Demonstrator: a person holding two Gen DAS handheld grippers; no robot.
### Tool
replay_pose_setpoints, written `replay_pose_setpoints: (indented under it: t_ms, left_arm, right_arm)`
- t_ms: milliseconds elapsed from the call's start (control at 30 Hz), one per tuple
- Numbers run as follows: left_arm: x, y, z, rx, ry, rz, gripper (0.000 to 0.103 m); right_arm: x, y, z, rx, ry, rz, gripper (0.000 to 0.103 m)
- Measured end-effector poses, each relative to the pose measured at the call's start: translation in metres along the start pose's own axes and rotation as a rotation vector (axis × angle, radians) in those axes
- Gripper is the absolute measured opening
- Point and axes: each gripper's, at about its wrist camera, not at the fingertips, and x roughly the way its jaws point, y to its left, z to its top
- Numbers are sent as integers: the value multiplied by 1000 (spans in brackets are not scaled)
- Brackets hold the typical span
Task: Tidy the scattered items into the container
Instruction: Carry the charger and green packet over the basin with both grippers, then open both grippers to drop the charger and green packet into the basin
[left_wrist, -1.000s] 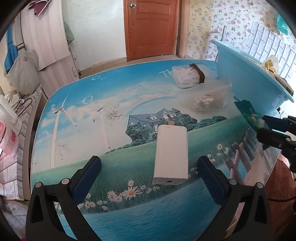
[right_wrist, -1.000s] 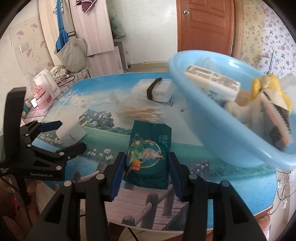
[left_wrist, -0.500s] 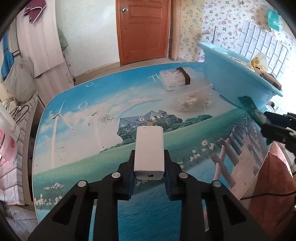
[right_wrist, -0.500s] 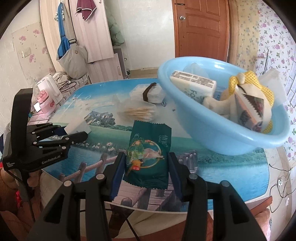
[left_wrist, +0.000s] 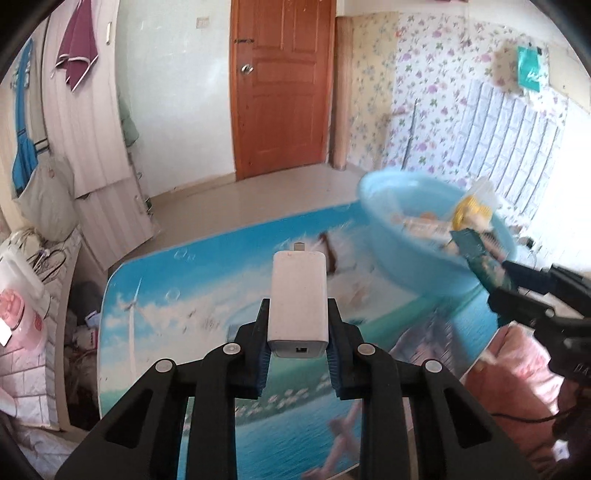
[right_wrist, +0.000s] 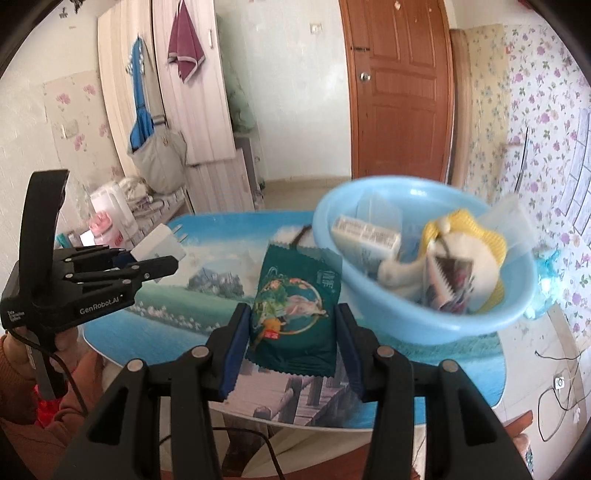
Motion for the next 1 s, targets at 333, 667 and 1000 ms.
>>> replay_pose_setpoints:
  t_ms: [333, 667, 1000]
  left_arm:
    - [25, -50, 38, 72, -13, -70, 24]
    - [70, -103, 73, 158, 7, -126, 24]
    - [105, -133, 87, 219, 51, -146, 25]
  right_arm:
    - [-17, -36, 16, 65, -92, -56, 45]
    - [-5, -92, 31, 113, -129, -114, 45]
    - [15, -120, 54, 77, -153, -112, 45]
